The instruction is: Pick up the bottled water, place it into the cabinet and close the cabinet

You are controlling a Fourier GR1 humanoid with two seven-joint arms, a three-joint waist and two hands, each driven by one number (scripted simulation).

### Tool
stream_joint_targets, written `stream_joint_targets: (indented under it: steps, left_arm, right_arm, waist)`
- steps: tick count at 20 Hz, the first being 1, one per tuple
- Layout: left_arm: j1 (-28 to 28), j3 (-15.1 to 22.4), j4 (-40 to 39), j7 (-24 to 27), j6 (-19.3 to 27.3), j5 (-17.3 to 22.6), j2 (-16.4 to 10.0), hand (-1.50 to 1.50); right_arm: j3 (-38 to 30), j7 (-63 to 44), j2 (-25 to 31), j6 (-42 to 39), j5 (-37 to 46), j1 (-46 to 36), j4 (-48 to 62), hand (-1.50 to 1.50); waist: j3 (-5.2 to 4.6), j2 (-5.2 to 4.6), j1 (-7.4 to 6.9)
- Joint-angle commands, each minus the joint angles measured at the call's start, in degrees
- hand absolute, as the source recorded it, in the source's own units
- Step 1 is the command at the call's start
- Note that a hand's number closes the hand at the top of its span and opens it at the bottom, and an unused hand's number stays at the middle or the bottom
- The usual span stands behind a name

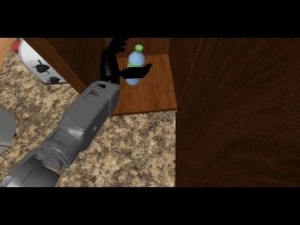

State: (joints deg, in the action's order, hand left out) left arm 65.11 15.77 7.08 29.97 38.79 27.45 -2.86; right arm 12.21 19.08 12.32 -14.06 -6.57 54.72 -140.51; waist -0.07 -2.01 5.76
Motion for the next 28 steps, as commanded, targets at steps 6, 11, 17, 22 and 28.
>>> stream_joint_targets:
  steps: [6, 11, 17, 22, 28]
  left_arm:
    - [2.9, -1.3, -2.3, 0.8, -1.1, -0.1, -0.5, -1.50]
    - [4.9, -3.3, 2.0, 4.6, -7.9, 1.6, 1.2, -1.50]
    - [2.4, -5.9, 4.1, 9.9, -17.7, 3.5, 0.8, -1.50]
    - [2.6, -6.7, 4.3, 11.4, -17.1, 3.0, 2.8, -1.50]
    - [-3.0, -3.7, 11.1, 10.4, -17.6, 3.8, 2.8, -1.50]
  right_arm:
    - [-0.8, 0.4, 0.6, -2.3, -4.0, 1.3, -0.6, -1.50]
    - [0.2, 0.0, 0.1, -2.3, -3.2, 0.6, -0.9, -1.50]
    - [0.1, 0.5, 0.6, -3.7, -3.8, 3.3, -2.2, -1.50]
    - [0.0, -3.8, -0.4, -1.8, -4.4, 1.7, -4.6, -1.50]
    - [5.0, -4.6, -2.3, -0.1, 0.3, 4.5, -6.4, -1.50]
  waist:
    - [-0.01, -0.31, 0.75]
    - [-0.05, 0.01, -0.14]
    - [0.01, 1.04, -1.64]
    - [0.03, 1.37, -3.39]
    - [0.03, 2.14, -4.24]
